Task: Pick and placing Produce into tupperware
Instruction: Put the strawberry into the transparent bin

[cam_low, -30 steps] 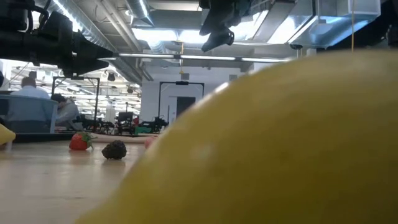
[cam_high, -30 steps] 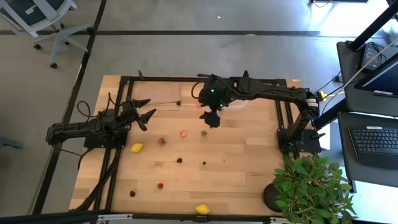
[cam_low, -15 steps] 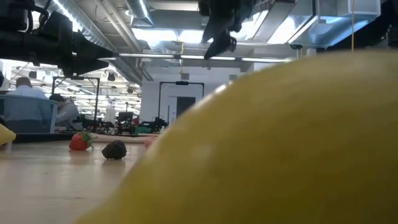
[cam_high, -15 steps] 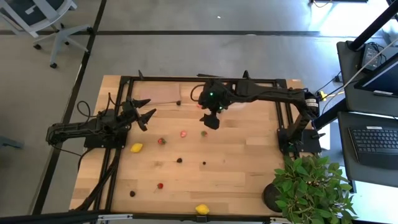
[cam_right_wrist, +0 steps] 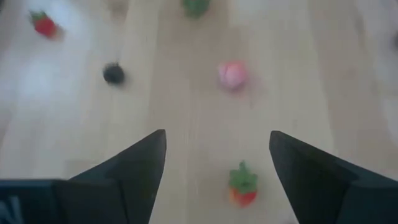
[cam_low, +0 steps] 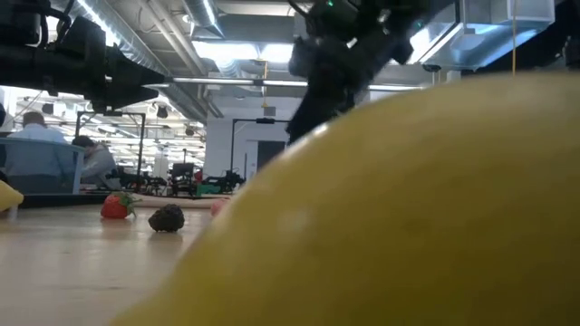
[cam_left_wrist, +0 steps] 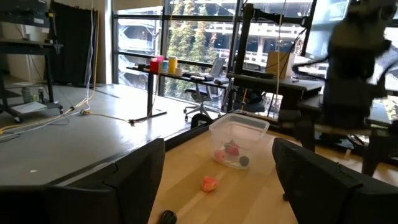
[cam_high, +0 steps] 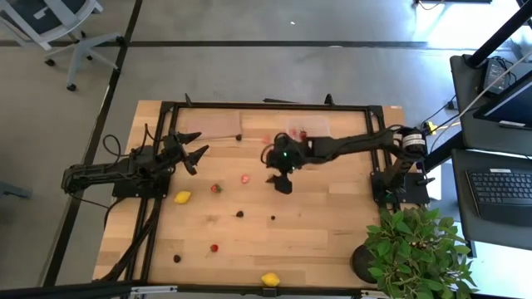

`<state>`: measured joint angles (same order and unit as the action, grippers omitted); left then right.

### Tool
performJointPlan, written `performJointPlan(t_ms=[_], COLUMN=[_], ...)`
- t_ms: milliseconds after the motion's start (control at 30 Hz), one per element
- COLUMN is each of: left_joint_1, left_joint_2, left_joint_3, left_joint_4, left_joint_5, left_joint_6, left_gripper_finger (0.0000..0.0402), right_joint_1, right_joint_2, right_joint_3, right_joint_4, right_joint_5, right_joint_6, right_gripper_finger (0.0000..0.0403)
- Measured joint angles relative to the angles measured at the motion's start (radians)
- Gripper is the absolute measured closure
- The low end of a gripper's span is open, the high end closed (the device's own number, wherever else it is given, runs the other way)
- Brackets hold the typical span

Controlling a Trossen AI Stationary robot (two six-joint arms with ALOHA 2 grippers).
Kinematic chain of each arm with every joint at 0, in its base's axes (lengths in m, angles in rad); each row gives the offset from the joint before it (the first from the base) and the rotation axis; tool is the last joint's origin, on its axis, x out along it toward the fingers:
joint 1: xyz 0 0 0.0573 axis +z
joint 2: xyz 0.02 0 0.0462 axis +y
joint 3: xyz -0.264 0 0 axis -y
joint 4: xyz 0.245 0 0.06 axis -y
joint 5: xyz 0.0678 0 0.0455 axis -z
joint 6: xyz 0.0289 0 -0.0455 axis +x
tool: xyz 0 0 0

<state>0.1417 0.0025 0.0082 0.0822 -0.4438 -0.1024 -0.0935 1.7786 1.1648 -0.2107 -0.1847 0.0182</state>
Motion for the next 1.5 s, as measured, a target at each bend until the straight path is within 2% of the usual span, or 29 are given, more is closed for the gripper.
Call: performJointPlan(t_ms=[167, 367, 733, 967, 1233, 1500], left_joint_1=[0.000, 0.000, 0.000, 0.000, 0.000, 0.000], left_joint_2=[0.000, 0.000, 0.000, 0.000, 0.000, 0.000], left_joint_3=[0.000, 0.000, 0.000, 0.000, 0.000, 0.000], left_joint_4=[0.000, 0.000, 0.000, 0.000, 0.000, 0.000], left_joint_5=[0.000, 0.000, 0.000, 0.000, 0.000, 0.000], left_joint_6=[0.000, 0.005, 0.007, 0.007, 0.007, 0.007], left_gripper_finger=[0.0111, 0.0111, 0.0111, 0.0111, 0.0111, 0.0111], right_joint_1=[0.024, 0.027, 0.027, 0.027, 0.025, 0.019], right_joint_2=[0.000, 0.000, 0.000, 0.045, 0.079, 0.079], right_joint_3=[-0.128, -0.237, -0.253, -0.252, -0.251, -0.251], right_joint_4=[0.165, 0.355, 0.380, 0.392, 0.433, 0.434], right_joint_5=[0.096, 0.113, 0.114, 0.164, 0.166, 0.166], right_joint_6=[0.001, 0.005, 0.000, 0.000, 0.029, 0.031], right_gripper_finger=[0.0142, 0.0170, 0.0185, 0.0185, 0.0187, 0.0239])
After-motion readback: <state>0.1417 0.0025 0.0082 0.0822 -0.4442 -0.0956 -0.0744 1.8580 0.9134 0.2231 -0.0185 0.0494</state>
